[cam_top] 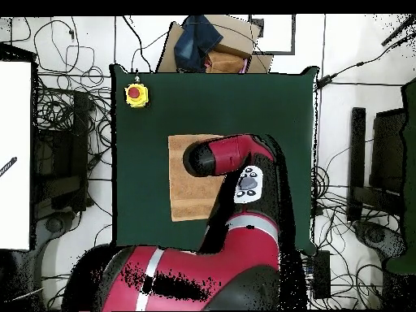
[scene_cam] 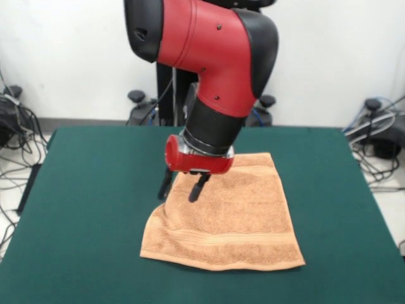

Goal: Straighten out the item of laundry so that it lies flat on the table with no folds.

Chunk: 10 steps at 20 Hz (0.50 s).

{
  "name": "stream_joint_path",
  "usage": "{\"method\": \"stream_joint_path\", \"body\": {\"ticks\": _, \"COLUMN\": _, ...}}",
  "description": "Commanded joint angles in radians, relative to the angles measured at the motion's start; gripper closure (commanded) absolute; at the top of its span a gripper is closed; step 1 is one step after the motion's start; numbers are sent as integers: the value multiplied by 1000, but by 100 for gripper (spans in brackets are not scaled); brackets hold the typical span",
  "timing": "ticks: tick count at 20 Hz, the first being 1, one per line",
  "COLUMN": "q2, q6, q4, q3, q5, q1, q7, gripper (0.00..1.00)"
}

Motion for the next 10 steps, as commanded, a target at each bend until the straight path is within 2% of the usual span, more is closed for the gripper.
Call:
{"method": "stream_joint_path", "body": {"ticks": 1, "q2": 110, "q6": -83, "q4": -22, "q3": -20, "q5": -39, "q1": -1, "q7": 146, "gripper": 0}}
{"method": "stream_joint_path", "body": {"ticks": 10, "q2": 180, "q6": -150, "q4": -52, "q3": -59, "q5": 6, "q1": 39, "q7": 210, "gripper": 0}}
